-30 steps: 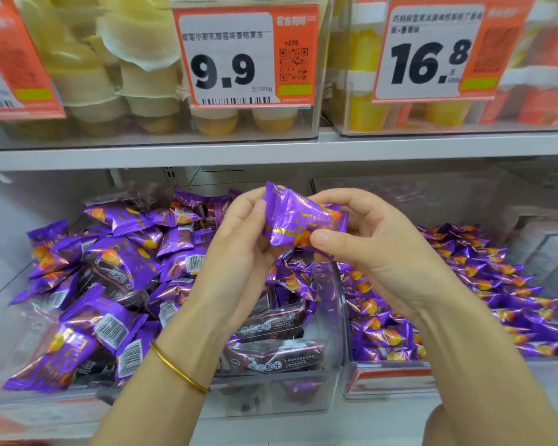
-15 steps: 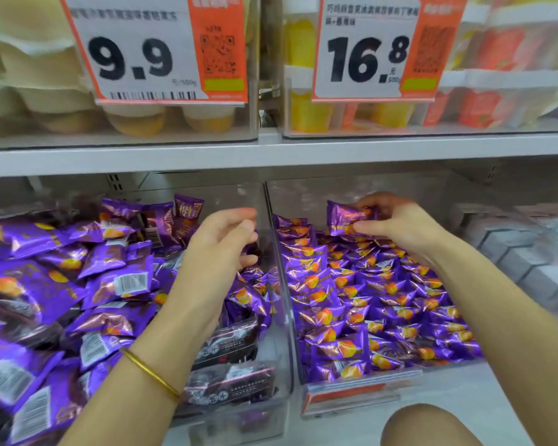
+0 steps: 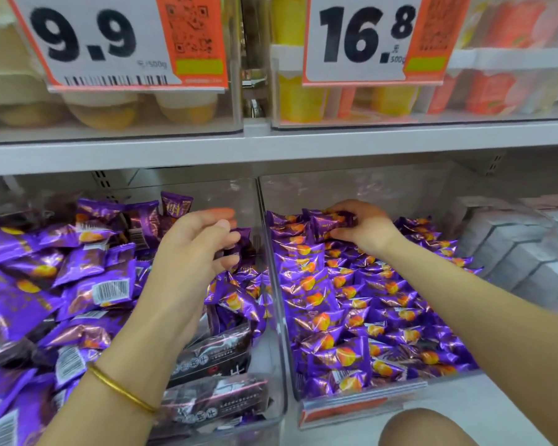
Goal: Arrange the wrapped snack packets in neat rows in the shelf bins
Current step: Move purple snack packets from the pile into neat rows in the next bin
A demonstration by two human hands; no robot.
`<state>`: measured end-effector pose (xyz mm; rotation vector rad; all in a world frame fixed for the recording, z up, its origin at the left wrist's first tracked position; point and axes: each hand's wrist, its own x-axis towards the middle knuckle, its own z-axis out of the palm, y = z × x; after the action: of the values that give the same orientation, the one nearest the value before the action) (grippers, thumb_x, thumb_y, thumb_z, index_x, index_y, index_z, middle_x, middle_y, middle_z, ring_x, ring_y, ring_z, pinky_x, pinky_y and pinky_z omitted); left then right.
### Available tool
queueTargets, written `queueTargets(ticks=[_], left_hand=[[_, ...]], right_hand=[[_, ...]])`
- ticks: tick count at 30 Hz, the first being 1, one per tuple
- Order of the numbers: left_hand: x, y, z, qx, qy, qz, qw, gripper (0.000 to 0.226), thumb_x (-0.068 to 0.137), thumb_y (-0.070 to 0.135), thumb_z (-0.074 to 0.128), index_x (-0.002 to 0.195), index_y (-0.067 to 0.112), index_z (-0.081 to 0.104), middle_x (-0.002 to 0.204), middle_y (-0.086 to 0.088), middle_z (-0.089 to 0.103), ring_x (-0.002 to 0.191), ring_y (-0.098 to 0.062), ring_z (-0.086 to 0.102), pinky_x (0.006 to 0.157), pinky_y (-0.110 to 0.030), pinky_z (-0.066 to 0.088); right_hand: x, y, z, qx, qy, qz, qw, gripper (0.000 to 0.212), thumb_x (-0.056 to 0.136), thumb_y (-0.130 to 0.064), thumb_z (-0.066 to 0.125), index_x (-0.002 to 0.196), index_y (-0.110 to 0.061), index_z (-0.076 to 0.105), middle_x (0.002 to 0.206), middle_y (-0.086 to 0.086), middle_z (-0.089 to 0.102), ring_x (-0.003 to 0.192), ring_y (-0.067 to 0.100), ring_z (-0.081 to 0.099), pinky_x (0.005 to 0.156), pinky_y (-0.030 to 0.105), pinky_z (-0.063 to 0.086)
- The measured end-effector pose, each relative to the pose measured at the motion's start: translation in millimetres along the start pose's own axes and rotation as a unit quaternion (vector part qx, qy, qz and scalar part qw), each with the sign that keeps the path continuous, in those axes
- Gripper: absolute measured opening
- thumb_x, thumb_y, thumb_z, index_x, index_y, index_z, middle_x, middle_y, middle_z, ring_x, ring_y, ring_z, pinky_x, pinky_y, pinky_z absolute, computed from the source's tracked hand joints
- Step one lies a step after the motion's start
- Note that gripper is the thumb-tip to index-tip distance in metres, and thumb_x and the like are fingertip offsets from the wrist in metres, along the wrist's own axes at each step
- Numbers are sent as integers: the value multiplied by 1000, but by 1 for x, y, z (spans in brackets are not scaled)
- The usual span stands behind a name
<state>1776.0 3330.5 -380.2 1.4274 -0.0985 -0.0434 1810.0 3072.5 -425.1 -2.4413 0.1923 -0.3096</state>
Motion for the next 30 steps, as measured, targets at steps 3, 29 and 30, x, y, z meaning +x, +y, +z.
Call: queueTargets(ticks=[3, 29, 30], left_hand=[[0, 2, -3, -2, 4, 3, 1000, 17, 95, 8, 48, 95, 17, 62, 108, -6, 64, 100, -18, 63, 70, -26, 50], [-3, -18, -34, 660, -206, 141, 708, 36, 90, 24, 59, 124, 35, 55, 143, -2, 36, 127, -26, 29, 104, -28, 24], [-1, -18, -35, 648, -200, 165, 716, 31, 87, 18, 61, 115, 31, 62, 132, -1, 47, 120, -25, 39, 100, -28, 27]], right_hand=[[-2, -5, 13, -51, 3, -16, 999, 48, 80, -13, 71, 124, -12, 54, 122, 12, 58, 109, 28, 55, 89, 30, 44], [-90, -123, -7, 176, 85, -69, 978, 43, 84, -10, 63, 122, -18, 47, 120, 2, 53, 95, 15, 62, 86, 40, 51], [-96, -129, -1, 218, 91, -70, 969, 40, 84, -7, 62, 119, -21, 48, 118, 0, 54, 91, 12, 62, 85, 41, 52]])
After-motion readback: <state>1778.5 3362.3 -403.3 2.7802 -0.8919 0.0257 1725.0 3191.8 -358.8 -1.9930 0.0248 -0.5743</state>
